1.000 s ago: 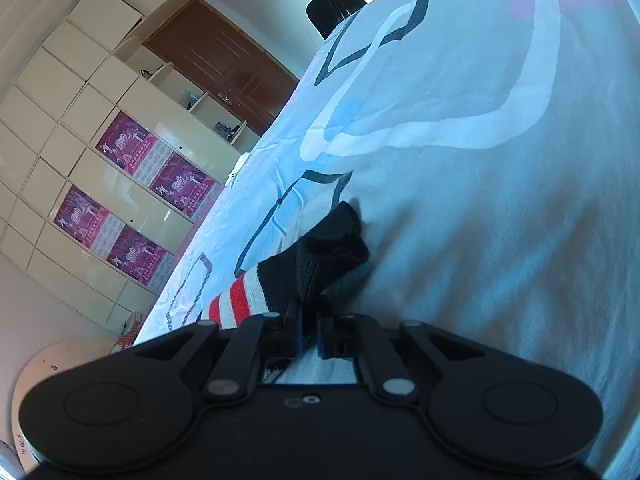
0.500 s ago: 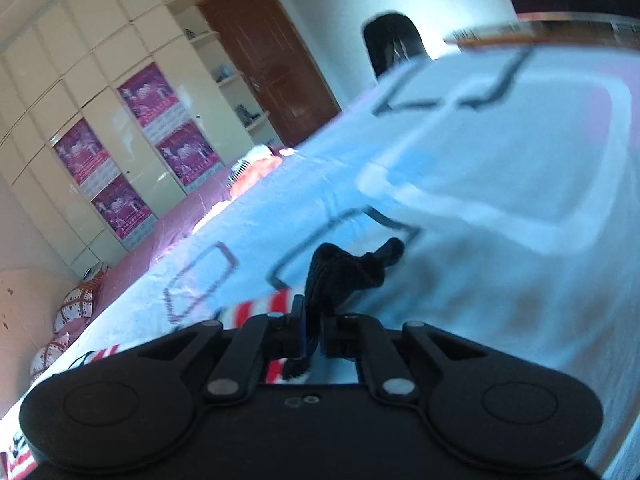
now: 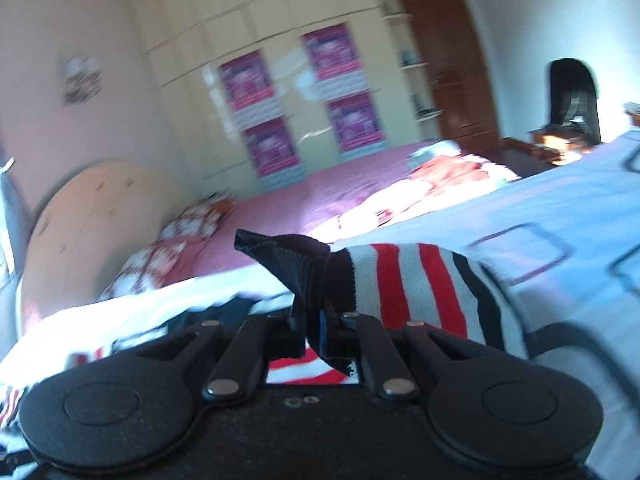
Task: Fold small clothes
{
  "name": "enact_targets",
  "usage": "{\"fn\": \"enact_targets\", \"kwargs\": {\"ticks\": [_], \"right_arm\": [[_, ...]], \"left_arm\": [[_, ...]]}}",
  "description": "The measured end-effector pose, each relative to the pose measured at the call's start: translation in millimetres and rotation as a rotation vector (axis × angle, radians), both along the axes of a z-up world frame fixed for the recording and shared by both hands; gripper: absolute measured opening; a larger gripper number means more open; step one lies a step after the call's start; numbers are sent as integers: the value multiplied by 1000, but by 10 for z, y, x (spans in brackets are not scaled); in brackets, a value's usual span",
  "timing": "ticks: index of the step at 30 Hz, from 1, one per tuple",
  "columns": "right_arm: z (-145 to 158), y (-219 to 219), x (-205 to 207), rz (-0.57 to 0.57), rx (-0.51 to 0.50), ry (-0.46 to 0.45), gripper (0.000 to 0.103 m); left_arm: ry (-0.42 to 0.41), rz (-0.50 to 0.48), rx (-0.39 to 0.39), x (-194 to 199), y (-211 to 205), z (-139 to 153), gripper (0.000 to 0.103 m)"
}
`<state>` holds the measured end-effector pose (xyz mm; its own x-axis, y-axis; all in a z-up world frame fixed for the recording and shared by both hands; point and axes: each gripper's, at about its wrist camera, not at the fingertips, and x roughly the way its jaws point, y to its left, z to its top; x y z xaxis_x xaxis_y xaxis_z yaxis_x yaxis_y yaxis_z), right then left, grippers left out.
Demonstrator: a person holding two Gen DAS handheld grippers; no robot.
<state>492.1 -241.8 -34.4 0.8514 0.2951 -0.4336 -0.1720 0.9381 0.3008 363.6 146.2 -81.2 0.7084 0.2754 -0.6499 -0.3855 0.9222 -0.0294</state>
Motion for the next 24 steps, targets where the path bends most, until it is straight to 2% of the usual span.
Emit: {"fn": "enact_targets", "kwargs": {"ticks": [5, 6, 7, 8, 9, 11, 12, 16, 18, 19, 24], "right_arm": [[-295, 987, -2, 198, -87, 94, 8], [-422, 1128, 45, 235, -119, 158, 20], [-560, 1278, 72, 260, -156, 240, 23], [-596, 1352, 24, 264, -190, 230, 27], [-525, 1383, -105, 270, -228, 159, 40], [-343, 1288, -366, 295, -218, 46, 45], [-269, 1187, -464, 288, -194, 13, 43], [-89, 744, -645, 157, -143, 16, 40], [-44, 475, -678, 84, -110, 34, 41], [-36, 328, -668, 54, -99, 40, 40], [-28, -155, -736, -36, -97, 37, 41]], "left_arm": [[1, 0, -45, -45, 249, -35, 103], [-5, 2, -59, -45, 276, -37, 103], [-12, 1, -79, -43, 296, -32, 103], [-21, -4, -97, -42, 307, -19, 103], [-28, -7, -110, -36, 306, -3, 103], [-54, -19, -140, 13, 256, 27, 103], [-65, -35, -164, 63, 216, 31, 103], [-108, -174, -342, 420, -135, 1, 102], [-121, -248, -448, 636, -362, -43, 80], [-113, -280, -492, 760, -472, -85, 66], [-33, -305, -591, 1294, -892, -384, 66]]}}
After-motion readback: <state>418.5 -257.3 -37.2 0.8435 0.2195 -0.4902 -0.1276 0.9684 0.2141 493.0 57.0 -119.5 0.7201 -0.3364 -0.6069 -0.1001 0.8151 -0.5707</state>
